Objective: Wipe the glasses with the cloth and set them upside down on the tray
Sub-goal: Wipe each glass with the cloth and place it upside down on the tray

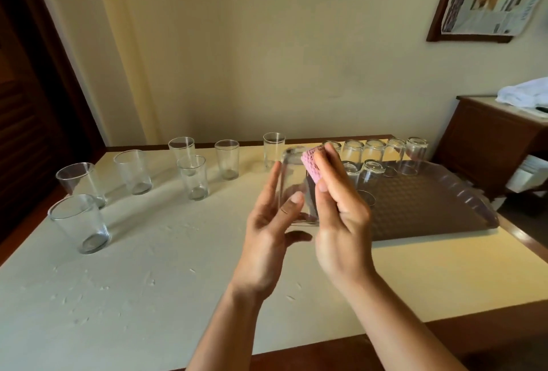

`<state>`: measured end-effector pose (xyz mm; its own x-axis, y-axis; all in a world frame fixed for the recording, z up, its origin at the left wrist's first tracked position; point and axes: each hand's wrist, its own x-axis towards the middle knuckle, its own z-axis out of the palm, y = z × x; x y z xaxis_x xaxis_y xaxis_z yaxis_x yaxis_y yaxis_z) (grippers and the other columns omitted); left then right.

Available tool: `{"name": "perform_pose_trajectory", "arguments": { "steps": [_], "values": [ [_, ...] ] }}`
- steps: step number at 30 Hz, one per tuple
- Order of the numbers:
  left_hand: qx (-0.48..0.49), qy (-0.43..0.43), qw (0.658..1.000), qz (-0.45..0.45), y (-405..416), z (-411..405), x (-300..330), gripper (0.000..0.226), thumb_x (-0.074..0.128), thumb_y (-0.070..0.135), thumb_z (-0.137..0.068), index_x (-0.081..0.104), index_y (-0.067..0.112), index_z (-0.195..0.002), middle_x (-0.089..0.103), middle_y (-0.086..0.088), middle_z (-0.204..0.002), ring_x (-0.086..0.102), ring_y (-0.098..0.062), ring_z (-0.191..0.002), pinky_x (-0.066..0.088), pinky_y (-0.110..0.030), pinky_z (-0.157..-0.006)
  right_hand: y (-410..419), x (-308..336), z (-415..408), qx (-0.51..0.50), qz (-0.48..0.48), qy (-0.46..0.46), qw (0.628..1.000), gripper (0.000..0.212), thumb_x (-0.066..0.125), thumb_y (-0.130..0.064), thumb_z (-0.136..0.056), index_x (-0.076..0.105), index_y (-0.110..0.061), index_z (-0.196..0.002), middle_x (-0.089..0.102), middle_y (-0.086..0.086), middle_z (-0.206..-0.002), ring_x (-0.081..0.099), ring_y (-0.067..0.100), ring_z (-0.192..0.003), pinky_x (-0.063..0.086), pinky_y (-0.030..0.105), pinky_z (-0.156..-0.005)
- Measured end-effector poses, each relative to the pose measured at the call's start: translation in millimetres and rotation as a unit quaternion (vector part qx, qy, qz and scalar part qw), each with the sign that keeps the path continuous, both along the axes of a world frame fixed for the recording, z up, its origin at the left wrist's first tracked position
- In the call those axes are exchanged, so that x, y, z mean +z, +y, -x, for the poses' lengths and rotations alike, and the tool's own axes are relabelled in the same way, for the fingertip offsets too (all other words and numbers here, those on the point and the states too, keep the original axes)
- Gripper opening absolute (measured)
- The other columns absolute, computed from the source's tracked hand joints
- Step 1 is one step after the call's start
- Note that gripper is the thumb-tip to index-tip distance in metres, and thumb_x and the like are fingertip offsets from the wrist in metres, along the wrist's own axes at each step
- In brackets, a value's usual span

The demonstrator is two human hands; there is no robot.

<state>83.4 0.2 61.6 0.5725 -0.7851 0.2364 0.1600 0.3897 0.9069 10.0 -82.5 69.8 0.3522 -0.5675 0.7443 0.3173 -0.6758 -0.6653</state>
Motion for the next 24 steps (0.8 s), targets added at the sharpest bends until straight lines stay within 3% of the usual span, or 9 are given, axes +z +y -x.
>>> {"name": "perform_pose_trajectory", "arguments": {
  "steps": [2, 4, 6, 8, 11, 16, 18, 20, 24],
  "values": [
    [0.048, -0.009, 0.999, 0.011, -3.7, 2.3, 1.4, 0.081, 0.076, 0.036, -0.087, 0.037, 0.041, -0.158, 0.066, -0.006, -0.141, 0.066, -0.033, -0.110, 0.048, -0.051, -0.092, 11.2, -1.2, 2.4, 0.034, -0.014, 0.003, 0.999, 0.041, 0.044, 0.002, -0.104, 0.046, -0.002, -0.144, 0.040, 0.013, -0.158, 0.041, 0.007, -0.146, 0.038, 0.028, -0.118],
    [0.049, 0.012, 0.999, 0.020, -6.6, -2.6, 5.2, 0.070, 0.069, 0.035, -0.091, 0.043, 0.029, -0.157, 0.072, -0.004, -0.130, 0.069, -0.024, -0.100, 0.051, -0.042, -0.087, 26.4, -14.9, 6.9, 0.055, -0.027, 0.000, 0.998, 0.041, 0.044, 0.001, -0.103, 0.048, 0.000, -0.144, 0.040, 0.011, -0.159, 0.042, 0.014, -0.147, 0.038, 0.029, -0.118],
    [0.001, 0.025, 0.999, 0.021, -4.2, -5.4, 6.8, 0.058, 0.054, 0.036, -0.093, 0.046, 0.036, -0.151, 0.076, -0.003, -0.118, 0.071, -0.019, -0.091, 0.056, -0.035, -0.082, 28.3, -24.8, 9.4, 0.063, -0.036, -0.017, 0.997, 0.041, 0.044, 0.000, -0.103, 0.049, -0.002, -0.144, 0.039, 0.011, -0.160, 0.044, 0.019, -0.146, 0.039, 0.035, -0.118],
    [-0.050, 0.013, 0.999, 0.003, -0.3, -3.2, 4.7, 0.059, 0.048, 0.035, -0.093, 0.039, 0.045, -0.150, 0.075, -0.007, -0.121, 0.073, -0.026, -0.096, 0.058, -0.041, -0.085, 14.6, -18.9, 8.4, 0.065, -0.064, -0.033, 0.995, 0.041, 0.044, -0.003, -0.104, 0.049, -0.010, -0.144, 0.041, 0.012, -0.159, 0.045, 0.023, -0.146, 0.039, 0.044, -0.119],
    [-0.035, 0.022, 0.999, 0.012, 0.3, 2.0, 2.0, 0.070, 0.060, 0.032, -0.092, 0.037, 0.042, -0.156, 0.072, -0.009, -0.122, 0.070, -0.024, -0.088, 0.055, -0.041, -0.081, 0.7, -2.4, 5.1, 0.025, -0.063, -0.026, 0.997, 0.041, 0.045, -0.007, -0.104, 0.049, -0.018, -0.143, 0.047, 0.009, -0.156, 0.042, 0.018, -0.147, 0.038, 0.034, -0.119],
    [0.003, 0.031, 0.999, 0.031, 0.0, -4.4, 5.6, 0.068, 0.055, 0.042, -0.092, 0.036, 0.039, -0.157, 0.074, -0.002, -0.112, 0.069, -0.016, -0.085, 0.053, -0.039, -0.085, 32.5, -21.8, 11.8, 0.034, -0.004, 0.003, 0.999, 0.039, 0.044, -0.001, -0.103, 0.050, 0.005, -0.141, 0.042, 0.017, -0.157, 0.042, 0.013, -0.147, 0.038, 0.027, -0.117],
    [-0.036, 0.018, 0.999, 0.015, 3.5, -5.2, 5.0, 0.067, 0.045, 0.046, -0.094, 0.029, 0.045, -0.159, 0.075, -0.004, -0.116, 0.072, -0.022, -0.097, 0.053, -0.047, -0.093, 27.4, -19.5, 11.0, 0.043, -0.001, -0.011, 0.999, 0.039, 0.044, 0.000, -0.104, 0.049, 0.003, -0.142, 0.040, 0.016, -0.159, 0.042, 0.017, -0.147, 0.039, 0.035, -0.118],
    [-0.056, 0.004, 0.998, 0.008, 6.4, -1.6, 5.7, 0.063, 0.046, 0.042, -0.097, 0.025, 0.053, -0.156, 0.073, -0.009, -0.122, 0.071, -0.029, -0.100, 0.054, -0.048, -0.092, 13.4, -5.2, 6.6, 0.040, -0.003, -0.012, 0.999, 0.039, 0.044, -0.001, -0.104, 0.046, 0.002, -0.143, 0.041, 0.018, -0.157, 0.041, 0.011, -0.147, 0.038, 0.031, -0.119],
    [-0.016, 0.022, 0.999, 0.046, 1.3, 0.4, 6.0, 0.068, 0.059, 0.033, -0.094, 0.034, 0.051, -0.154, 0.069, -0.001, -0.133, 0.072, -0.017, -0.088, 0.058, -0.033, -0.079, 11.5, 4.6, 2.9, 0.042, 0.001, 0.008, 0.999, 0.040, 0.044, 0.001, -0.104, 0.048, -0.001, -0.144, 0.044, 0.015, -0.157, 0.042, 0.020, -0.147, 0.037, 0.035, -0.120]
  ]
}}
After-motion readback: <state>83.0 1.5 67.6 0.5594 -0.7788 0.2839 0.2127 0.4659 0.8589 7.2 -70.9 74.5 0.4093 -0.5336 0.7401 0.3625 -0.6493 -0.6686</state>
